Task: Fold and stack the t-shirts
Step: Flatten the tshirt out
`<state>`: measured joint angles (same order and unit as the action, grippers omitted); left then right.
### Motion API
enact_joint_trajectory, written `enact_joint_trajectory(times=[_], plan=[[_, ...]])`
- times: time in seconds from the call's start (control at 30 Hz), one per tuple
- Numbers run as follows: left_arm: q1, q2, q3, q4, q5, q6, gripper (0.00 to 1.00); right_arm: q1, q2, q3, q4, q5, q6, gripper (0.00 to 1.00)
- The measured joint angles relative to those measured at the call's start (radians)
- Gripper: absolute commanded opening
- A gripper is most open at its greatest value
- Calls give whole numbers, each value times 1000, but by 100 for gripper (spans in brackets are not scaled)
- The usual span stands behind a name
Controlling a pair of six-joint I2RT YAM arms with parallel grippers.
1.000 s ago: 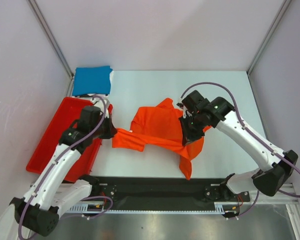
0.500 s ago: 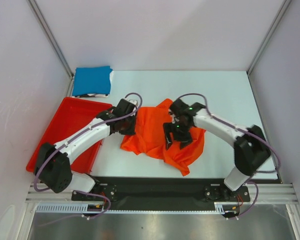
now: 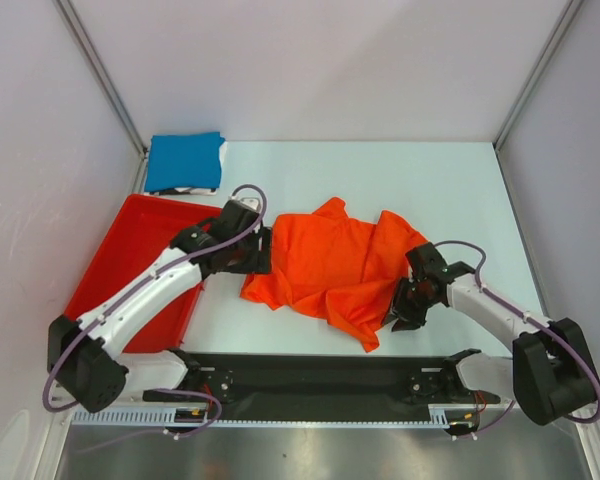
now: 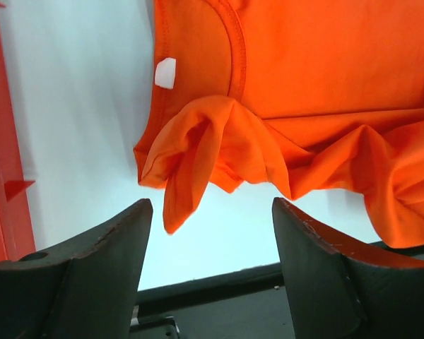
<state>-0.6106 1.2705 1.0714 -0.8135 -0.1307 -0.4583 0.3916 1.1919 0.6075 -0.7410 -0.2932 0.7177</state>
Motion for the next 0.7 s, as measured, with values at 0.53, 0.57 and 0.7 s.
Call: enact_joint_trajectory(times=[0.53,0.57,0.7], plan=[[-29,-225,-193,-66,-35,-112,50,-177,322,259,114,87,-131,79],[-30,-219,-194,-67,-46,-109,50,-179,305,279,104,103,-148,83],[-30,-196,-195,-56,-72,-90,50,-183,161,288,35,132,-181,82]])
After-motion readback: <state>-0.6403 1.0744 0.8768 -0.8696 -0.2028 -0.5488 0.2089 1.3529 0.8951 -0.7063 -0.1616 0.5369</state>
